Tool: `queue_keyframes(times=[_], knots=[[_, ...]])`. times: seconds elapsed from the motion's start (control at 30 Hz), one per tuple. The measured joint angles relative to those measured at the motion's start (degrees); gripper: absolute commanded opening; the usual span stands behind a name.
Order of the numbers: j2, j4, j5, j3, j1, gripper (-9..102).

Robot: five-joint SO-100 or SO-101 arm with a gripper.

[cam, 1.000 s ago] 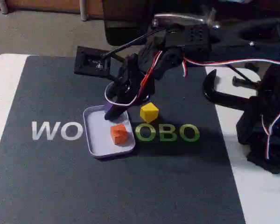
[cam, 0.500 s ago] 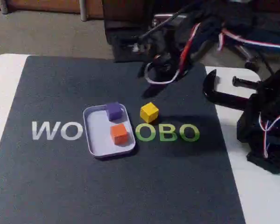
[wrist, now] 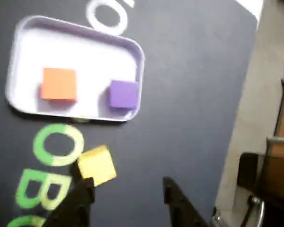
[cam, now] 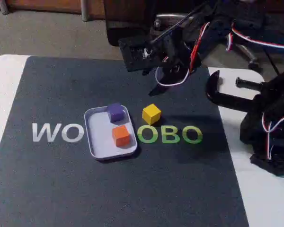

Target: Move blocks one by one until all three blocks are in the tray.

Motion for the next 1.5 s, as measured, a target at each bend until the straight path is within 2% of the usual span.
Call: queue_keyframes(times=[0.27,0.63,1.1,1.5], knots=[[2.5,-0.2,-6.6,5.8,0.4,15],[7.9,-0.2,-6.8,12.9,-3.7,15],[5.7,-1.2,-14.4,13.5,3.0,15],[0.6,-5.4,-17.1,13.6,3.6,15]])
